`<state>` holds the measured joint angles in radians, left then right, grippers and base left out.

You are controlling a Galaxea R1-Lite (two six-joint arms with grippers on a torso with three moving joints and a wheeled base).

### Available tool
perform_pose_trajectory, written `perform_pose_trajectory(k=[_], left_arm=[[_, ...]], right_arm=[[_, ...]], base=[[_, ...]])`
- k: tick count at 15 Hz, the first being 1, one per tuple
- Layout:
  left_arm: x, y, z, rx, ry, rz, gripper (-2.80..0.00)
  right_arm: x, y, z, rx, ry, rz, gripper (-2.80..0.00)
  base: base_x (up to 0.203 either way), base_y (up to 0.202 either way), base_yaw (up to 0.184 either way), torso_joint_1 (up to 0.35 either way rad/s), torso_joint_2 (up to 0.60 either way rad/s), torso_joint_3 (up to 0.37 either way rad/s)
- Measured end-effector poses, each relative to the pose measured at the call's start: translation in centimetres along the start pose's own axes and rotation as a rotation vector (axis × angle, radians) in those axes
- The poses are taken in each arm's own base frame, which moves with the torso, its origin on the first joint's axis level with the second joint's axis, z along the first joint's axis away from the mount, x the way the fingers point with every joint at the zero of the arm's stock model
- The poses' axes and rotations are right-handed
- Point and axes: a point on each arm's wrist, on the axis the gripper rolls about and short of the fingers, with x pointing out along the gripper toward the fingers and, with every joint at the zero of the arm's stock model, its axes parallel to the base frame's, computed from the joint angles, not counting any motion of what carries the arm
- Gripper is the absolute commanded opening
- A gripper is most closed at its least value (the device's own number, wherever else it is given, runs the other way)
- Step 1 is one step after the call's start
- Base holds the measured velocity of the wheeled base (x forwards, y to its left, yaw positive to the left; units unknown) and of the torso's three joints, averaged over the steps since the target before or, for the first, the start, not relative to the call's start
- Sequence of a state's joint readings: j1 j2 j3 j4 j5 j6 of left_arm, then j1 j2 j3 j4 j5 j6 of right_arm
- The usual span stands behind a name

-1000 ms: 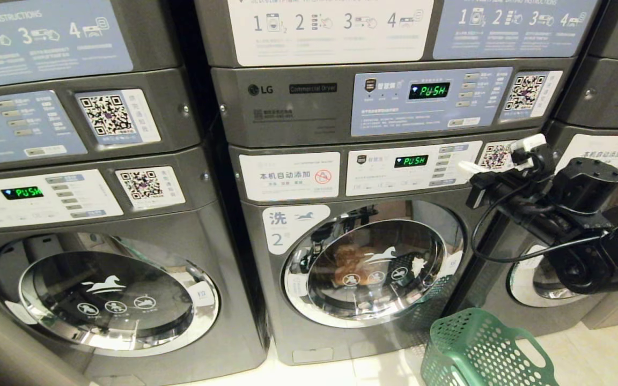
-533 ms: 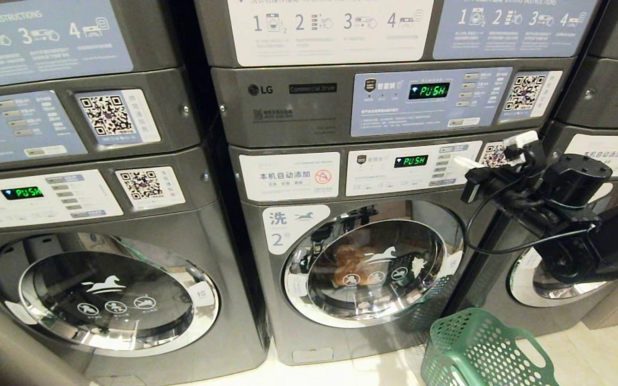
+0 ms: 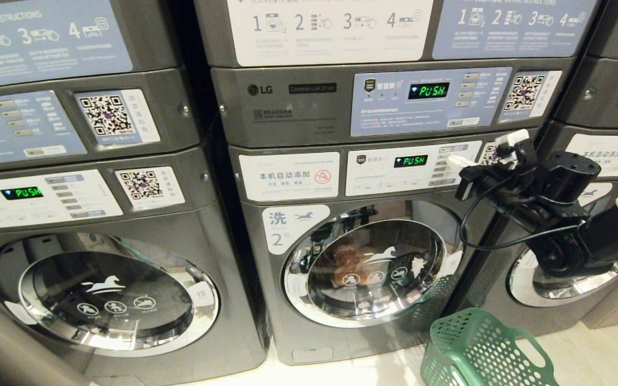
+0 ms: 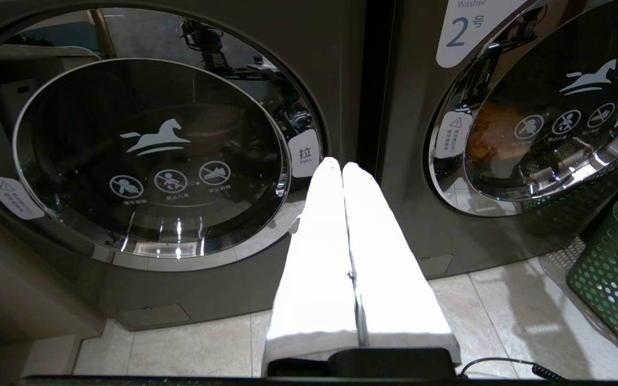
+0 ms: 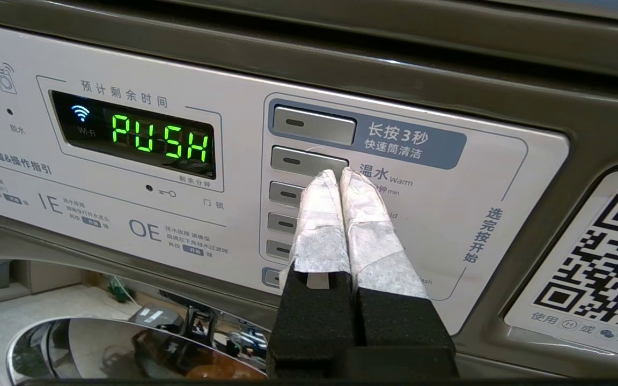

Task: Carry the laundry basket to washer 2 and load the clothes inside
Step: Press the washing machine switch

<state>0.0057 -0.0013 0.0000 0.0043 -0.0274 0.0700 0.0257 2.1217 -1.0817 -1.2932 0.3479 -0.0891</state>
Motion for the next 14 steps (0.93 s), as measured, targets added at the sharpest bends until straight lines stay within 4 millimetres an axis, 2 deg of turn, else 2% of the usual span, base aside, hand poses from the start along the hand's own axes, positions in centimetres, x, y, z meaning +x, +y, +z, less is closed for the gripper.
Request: perform_pose_trajectory(k=[14], left_arm=[[0.00, 0.00, 0.00, 0.000, 0.000, 0.000, -2.80]], right_arm=[[0.21, 0.12, -1.02, 0.007, 0.026, 0.000, -2.80]], base=[[0.000, 0.000, 0.000, 0.000, 0.00, 0.000]])
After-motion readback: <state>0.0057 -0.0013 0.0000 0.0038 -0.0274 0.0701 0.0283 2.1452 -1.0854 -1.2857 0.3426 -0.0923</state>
